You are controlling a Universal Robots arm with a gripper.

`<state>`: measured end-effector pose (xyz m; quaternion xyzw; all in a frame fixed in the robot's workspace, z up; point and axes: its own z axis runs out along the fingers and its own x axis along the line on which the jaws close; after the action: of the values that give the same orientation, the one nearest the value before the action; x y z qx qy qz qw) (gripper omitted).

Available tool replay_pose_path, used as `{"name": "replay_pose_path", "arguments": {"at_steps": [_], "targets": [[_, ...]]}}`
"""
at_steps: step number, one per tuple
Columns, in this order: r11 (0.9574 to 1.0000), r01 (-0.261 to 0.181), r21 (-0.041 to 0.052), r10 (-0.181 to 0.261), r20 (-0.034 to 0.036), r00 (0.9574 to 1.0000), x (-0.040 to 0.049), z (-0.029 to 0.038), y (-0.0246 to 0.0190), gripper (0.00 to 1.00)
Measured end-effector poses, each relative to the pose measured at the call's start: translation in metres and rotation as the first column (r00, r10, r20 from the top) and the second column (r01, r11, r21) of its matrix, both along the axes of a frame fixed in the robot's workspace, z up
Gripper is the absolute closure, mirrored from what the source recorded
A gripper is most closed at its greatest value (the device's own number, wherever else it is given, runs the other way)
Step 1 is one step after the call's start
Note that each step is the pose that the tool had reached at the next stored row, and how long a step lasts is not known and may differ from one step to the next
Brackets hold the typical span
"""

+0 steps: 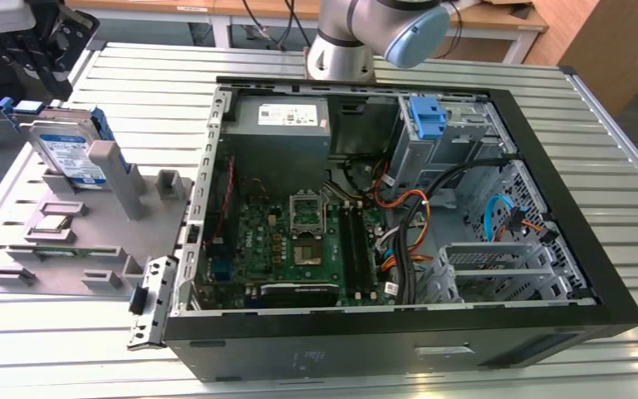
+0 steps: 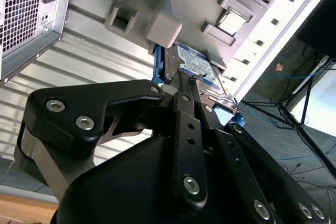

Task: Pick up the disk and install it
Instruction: 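Reach for the disk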

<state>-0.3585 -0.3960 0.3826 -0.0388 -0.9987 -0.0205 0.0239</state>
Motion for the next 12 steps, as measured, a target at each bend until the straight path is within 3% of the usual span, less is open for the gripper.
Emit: {"name": "replay_pose_path", "arguments": {"at_steps": [12], "targets": [[1.0000,0.000,-0.0001,0.000,-0.0002,1.0000,-0.0065,-0.0009,0.0000,0.89]]}}
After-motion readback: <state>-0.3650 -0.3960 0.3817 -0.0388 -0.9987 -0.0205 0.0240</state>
